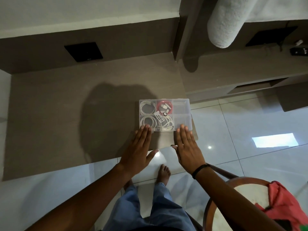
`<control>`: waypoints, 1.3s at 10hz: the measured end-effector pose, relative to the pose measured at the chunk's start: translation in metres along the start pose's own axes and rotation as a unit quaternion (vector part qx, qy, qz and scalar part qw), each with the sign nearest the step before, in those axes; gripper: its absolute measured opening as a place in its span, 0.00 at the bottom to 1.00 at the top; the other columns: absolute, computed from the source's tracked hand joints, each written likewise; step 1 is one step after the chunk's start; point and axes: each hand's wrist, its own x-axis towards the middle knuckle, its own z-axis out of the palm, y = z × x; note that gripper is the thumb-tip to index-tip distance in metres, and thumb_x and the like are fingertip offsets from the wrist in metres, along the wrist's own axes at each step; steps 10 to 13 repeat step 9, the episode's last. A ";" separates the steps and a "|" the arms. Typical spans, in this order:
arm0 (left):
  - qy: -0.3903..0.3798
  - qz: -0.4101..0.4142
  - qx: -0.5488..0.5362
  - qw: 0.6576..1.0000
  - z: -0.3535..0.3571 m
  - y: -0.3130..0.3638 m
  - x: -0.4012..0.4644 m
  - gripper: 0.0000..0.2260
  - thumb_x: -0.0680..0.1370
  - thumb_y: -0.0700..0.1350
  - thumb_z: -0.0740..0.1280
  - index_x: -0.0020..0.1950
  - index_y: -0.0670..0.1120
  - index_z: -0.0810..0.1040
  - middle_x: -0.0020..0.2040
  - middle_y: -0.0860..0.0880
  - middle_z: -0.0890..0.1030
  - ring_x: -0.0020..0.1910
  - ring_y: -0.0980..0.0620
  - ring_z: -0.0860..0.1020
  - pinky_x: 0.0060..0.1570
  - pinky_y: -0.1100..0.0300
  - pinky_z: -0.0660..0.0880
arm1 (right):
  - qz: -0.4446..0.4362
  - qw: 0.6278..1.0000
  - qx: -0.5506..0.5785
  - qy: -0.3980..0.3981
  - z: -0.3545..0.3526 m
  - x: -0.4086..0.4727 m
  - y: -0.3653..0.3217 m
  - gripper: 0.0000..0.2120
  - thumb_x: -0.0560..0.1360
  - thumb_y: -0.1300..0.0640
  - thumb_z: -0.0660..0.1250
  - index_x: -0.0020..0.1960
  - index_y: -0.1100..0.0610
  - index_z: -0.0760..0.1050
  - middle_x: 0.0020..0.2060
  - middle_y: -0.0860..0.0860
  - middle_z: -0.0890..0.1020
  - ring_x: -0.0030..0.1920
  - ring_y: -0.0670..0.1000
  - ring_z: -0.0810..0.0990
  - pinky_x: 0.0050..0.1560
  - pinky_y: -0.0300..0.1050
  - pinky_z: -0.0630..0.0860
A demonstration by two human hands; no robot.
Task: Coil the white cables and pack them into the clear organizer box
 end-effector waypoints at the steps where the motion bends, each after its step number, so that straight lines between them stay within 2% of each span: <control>1: 0.003 -0.017 -0.001 1.000 -0.011 -0.007 0.025 0.38 0.82 0.65 0.54 0.82 0.40 0.49 0.83 0.40 0.50 0.82 0.43 0.47 0.81 0.49 0.45 | -0.032 0.999 -0.011 0.002 -0.016 0.036 0.013 0.34 0.83 0.44 0.53 0.79 0.64 0.47 0.79 0.63 0.49 0.79 0.61 0.47 0.78 0.58 0.52; 3: 0.005 -0.048 0.005 0.999 -0.029 -0.045 0.100 0.42 0.80 0.68 0.52 0.82 0.38 0.48 0.83 0.38 0.49 0.82 0.41 0.46 0.81 0.46 0.45 | -0.054 0.998 -0.028 -0.010 -0.052 0.136 0.028 0.35 0.83 0.39 0.47 0.80 0.61 0.43 0.79 0.61 0.46 0.79 0.59 0.44 0.79 0.56 0.48; 4: 0.006 -0.048 0.007 0.999 -0.037 -0.068 0.137 0.42 0.80 0.66 0.55 0.81 0.38 0.49 0.82 0.38 0.52 0.82 0.41 0.48 0.80 0.44 0.50 | -0.063 0.998 -0.027 -0.007 -0.068 0.176 0.031 0.35 0.83 0.39 0.47 0.80 0.61 0.43 0.79 0.61 0.46 0.79 0.59 0.44 0.79 0.56 0.48; 6: 0.023 -0.040 0.014 0.999 -0.053 -0.096 0.176 0.44 0.78 0.69 0.51 0.82 0.39 0.50 0.82 0.38 0.52 0.82 0.41 0.49 0.80 0.45 0.51 | -0.075 0.996 -0.043 0.001 -0.082 0.225 0.037 0.36 0.83 0.39 0.48 0.80 0.60 0.42 0.80 0.61 0.46 0.79 0.59 0.45 0.78 0.54 0.46; 8: 0.011 -0.042 0.019 0.999 -0.059 -0.103 0.189 0.46 0.77 0.72 0.51 0.82 0.40 0.48 0.83 0.39 0.49 0.82 0.41 0.46 0.79 0.41 0.50 | -0.070 0.996 -0.046 -0.016 -0.087 0.239 0.040 0.40 0.81 0.35 0.49 0.80 0.59 0.39 0.80 0.60 0.43 0.79 0.59 0.42 0.79 0.58 0.48; 9: 0.054 -0.051 0.032 0.997 -0.075 -0.101 0.185 0.46 0.76 0.73 0.50 0.82 0.42 0.47 0.83 0.40 0.48 0.82 0.40 0.44 0.79 0.38 0.44 | -0.097 0.993 -0.061 -0.014 -0.094 0.220 0.035 0.44 0.78 0.33 0.52 0.79 0.59 0.37 0.79 0.61 0.42 0.79 0.61 0.40 0.78 0.59 0.48; 13: 0.054 -0.051 0.032 0.997 -0.075 -0.101 0.185 0.46 0.76 0.73 0.50 0.82 0.42 0.47 0.83 0.40 0.48 0.82 0.40 0.44 0.79 0.38 0.44 | -0.097 0.993 -0.061 -0.014 -0.094 0.220 0.035 0.44 0.78 0.33 0.52 0.79 0.59 0.37 0.79 0.61 0.42 0.79 0.61 0.40 0.78 0.59 0.48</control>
